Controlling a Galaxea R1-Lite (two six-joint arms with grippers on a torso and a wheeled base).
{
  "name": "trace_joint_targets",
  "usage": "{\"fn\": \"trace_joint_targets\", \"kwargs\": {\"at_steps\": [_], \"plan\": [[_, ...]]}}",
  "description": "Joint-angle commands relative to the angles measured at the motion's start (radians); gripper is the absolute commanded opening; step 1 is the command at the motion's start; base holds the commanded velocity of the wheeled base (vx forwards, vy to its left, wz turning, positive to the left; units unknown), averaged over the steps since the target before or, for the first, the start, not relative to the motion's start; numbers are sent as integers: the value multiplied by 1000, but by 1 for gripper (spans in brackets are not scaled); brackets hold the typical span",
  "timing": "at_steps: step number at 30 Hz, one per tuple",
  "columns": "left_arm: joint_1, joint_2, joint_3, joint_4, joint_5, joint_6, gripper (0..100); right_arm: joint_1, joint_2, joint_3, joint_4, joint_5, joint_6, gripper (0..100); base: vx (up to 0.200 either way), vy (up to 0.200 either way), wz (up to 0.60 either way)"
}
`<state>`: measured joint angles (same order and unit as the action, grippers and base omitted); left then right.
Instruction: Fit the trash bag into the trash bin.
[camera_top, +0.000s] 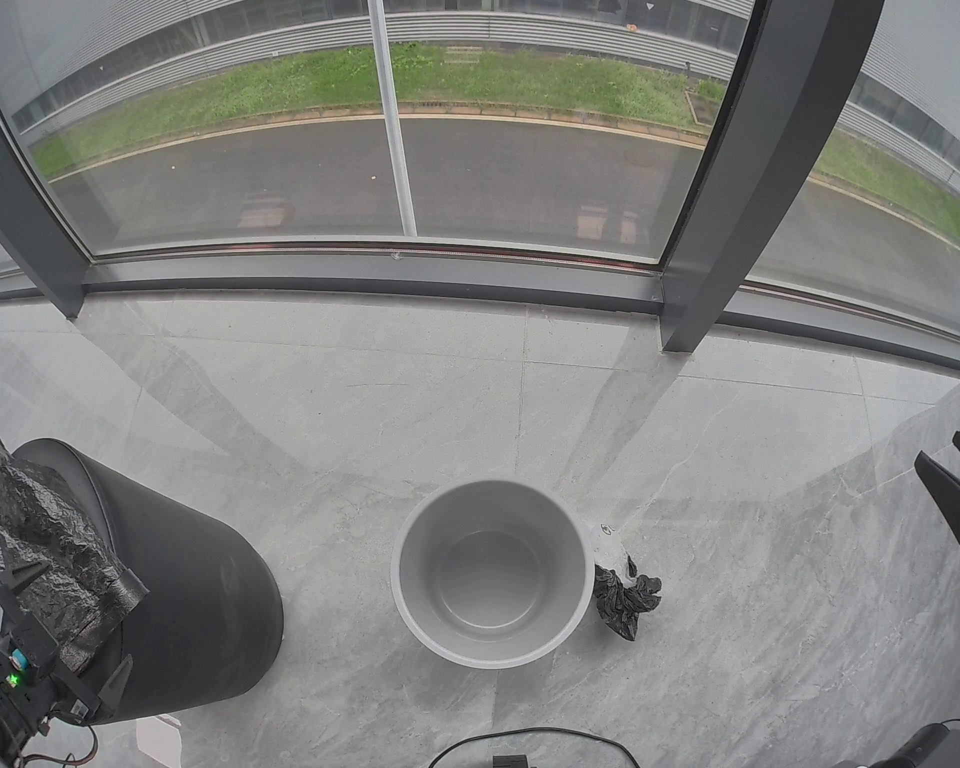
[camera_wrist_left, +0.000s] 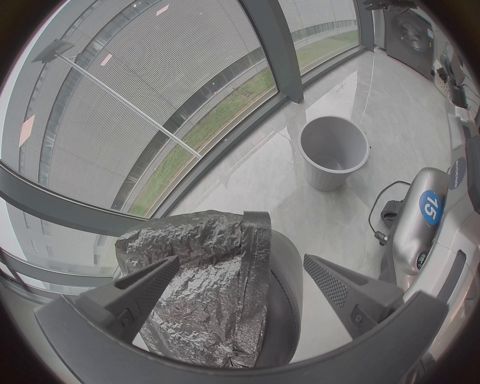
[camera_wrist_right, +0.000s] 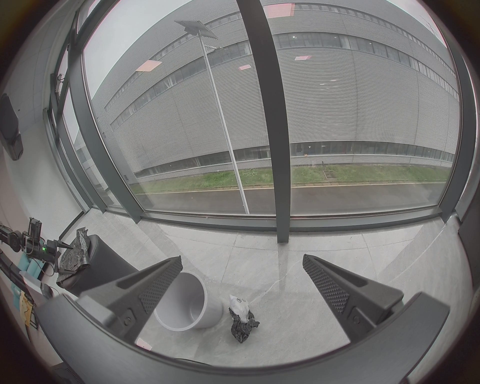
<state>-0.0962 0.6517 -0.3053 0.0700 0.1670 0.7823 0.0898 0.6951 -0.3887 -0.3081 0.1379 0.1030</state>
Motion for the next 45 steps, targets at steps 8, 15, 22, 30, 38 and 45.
{"fn": "trace_joint_targets", "kwargs": {"at_steps": [8, 15, 22, 30, 38, 45], "plan": [[23, 26, 26, -45, -1, -14, 100, 1, 0, 22, 0, 2, 1, 100, 0, 0, 0], [23, 135, 40, -136, -3, -32, 100, 1, -6, 21, 0, 0, 1, 100, 0, 0, 0], [23, 217, 38, -202, -4, -34, 100, -1, -6, 22, 0, 0, 6, 100, 0, 0, 0], [41, 289, 28, -251, 0, -32, 100, 1, -3, 22, 1, 0, 6, 100, 0, 0, 0], [104, 375, 26, -351, 0, -31, 100, -1, -11, 24, 3, 0, 6, 100, 0, 0, 0], [113, 440, 28, -446, 0, -31, 100, -1, -11, 30, 1, 0, 6, 100, 0, 0, 0]]}}
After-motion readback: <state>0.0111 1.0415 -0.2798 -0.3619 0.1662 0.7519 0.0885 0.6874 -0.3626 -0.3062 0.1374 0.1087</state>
